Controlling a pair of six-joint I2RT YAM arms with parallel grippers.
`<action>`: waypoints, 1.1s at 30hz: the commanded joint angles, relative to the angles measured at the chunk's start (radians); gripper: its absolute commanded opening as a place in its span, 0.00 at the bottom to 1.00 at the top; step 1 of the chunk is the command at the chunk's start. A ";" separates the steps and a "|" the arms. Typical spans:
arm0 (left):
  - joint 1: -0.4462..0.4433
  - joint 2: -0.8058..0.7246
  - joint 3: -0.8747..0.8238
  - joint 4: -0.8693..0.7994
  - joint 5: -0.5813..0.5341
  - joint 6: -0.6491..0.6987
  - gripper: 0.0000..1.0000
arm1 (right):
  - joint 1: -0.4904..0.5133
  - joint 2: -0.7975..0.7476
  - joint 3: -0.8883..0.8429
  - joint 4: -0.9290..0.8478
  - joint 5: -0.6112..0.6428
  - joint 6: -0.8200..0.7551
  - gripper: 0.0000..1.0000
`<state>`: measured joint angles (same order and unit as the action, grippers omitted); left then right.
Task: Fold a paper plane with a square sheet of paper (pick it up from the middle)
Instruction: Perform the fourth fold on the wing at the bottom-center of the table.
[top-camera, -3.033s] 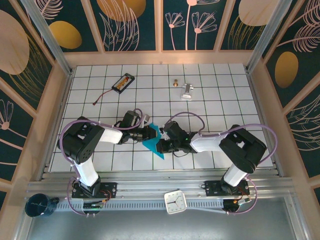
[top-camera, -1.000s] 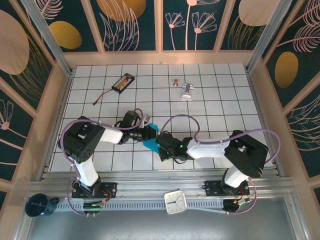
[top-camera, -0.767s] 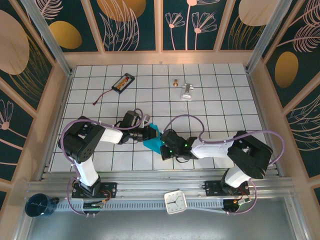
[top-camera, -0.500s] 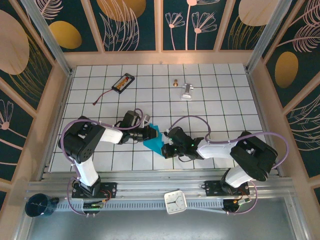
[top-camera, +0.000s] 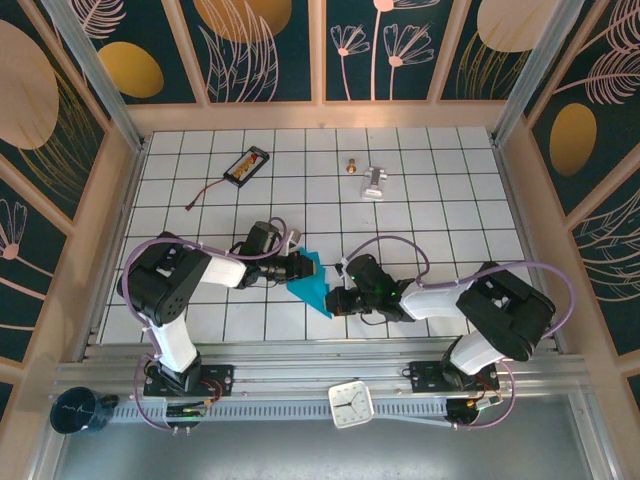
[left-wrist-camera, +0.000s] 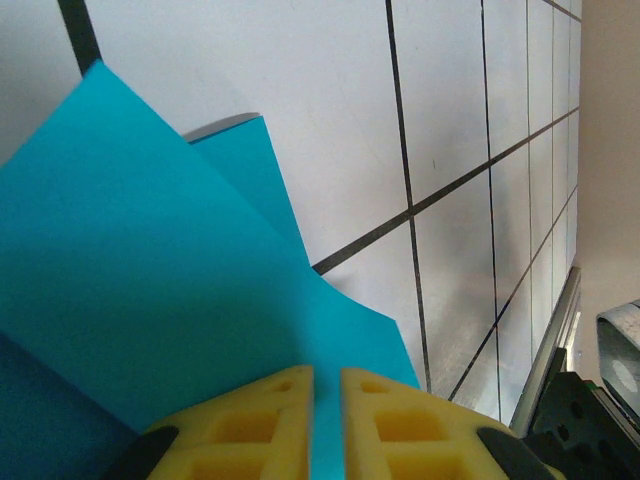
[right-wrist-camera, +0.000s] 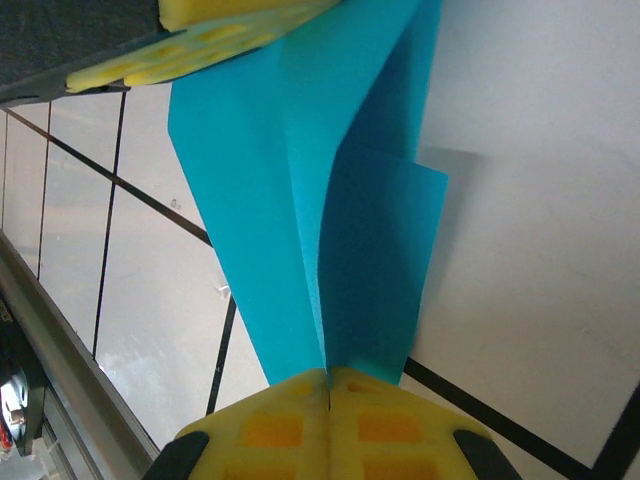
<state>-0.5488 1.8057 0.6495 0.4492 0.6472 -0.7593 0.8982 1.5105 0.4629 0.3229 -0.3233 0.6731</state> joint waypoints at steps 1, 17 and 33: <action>-0.002 0.057 -0.024 -0.115 -0.055 0.031 0.15 | -0.001 0.019 -0.023 -0.025 -0.007 0.020 0.02; -0.002 0.053 -0.024 -0.118 -0.060 0.031 0.15 | -0.002 -0.105 0.001 -0.119 -0.005 -0.035 0.20; -0.001 0.053 -0.025 -0.116 -0.057 0.032 0.15 | 0.021 -0.018 0.189 -0.176 0.022 -0.101 0.17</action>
<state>-0.5488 1.8065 0.6506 0.4488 0.6479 -0.7593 0.9100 1.4483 0.6186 0.1753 -0.3157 0.5999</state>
